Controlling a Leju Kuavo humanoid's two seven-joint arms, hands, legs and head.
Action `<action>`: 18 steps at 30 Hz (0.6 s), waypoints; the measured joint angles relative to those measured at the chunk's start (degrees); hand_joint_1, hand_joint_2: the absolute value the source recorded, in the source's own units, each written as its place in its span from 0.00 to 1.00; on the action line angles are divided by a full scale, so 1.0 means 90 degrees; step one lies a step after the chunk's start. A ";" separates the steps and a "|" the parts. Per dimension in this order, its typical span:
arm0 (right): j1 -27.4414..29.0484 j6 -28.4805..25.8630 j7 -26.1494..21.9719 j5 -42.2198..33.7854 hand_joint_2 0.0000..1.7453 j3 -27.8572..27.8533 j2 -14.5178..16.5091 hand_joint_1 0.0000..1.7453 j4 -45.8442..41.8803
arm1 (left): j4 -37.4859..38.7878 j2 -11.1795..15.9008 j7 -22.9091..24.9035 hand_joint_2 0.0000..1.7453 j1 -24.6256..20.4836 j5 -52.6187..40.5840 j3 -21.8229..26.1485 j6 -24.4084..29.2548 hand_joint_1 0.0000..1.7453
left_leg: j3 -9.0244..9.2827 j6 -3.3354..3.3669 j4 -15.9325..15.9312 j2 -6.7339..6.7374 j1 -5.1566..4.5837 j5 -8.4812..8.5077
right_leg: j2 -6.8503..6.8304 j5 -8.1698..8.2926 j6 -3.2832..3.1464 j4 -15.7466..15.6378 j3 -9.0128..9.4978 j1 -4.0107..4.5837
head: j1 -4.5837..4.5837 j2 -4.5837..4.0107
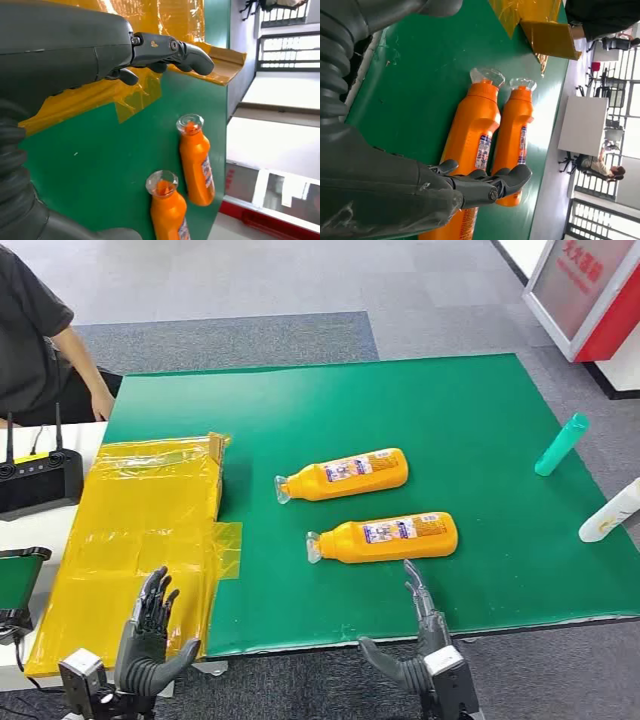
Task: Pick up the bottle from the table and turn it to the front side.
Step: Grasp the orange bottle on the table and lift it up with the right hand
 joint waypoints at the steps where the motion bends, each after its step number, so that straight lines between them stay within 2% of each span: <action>1: 0.0000 -0.0002 0.0000 0.0000 1.00 0.0000 0.0000 0.00 0.0002 | 0.0006 -0.0001 0.0000 1.00 0.0000 -0.0014 0.0000 0.0001 0.00 | 0.0000 0.0000 0.0000 0.0000 0.0000 0.0000 | 0.0000 0.0000 0.0000 0.0000 0.0000 0.0000 | 0.0000 0.0000; 5: -0.0001 -0.0066 0.0002 0.0056 1.00 0.0001 0.0000 0.00 0.0010 | 0.0045 -0.0002 0.0005 1.00 -0.0003 -0.0093 0.0005 0.0043 0.00 | 0.0000 0.0000 0.0000 0.0000 0.0000 0.0000 | 0.0000 0.0000 0.0000 0.0000 0.0000 0.0000 | 0.0000 0.0000; 8: -0.0005 -0.0363 0.0085 0.0407 1.00 -0.0003 -0.0027 0.00 -0.0015 | 0.0064 -0.0001 0.0055 1.00 -0.0012 -0.0155 0.0005 0.0147 0.00 | 0.0000 0.0000 0.0000 0.0000 0.0000 0.0000 | 0.0000 0.0000 0.0000 0.0000 -0.0001 0.0000 | 0.0000 0.0000; 11: -0.0011 -0.0553 0.0327 0.0915 1.00 -0.0071 -0.0126 0.00 -0.0190 | 0.0107 0.0002 0.0136 1.00 -0.0044 -0.0132 0.0016 0.0248 0.00 | 0.0000 0.0000 0.0000 0.0000 0.0000 0.0000 | 0.0000 0.0000 0.0000 0.0000 0.0000 0.0000 | 0.0000 0.0000; 18: -0.0102 -0.0480 0.0895 0.1859 1.00 -0.0420 -0.0360 0.00 -0.0666 | 0.0300 -0.0004 0.0233 1.00 -0.0192 -0.0075 0.0157 0.0333 0.00 | 0.0000 0.0001 0.0000 0.0000 0.0000 0.0001 | 0.0000 0.0002 0.0002 0.0000 0.0001 -0.0001 | 0.0000 0.0000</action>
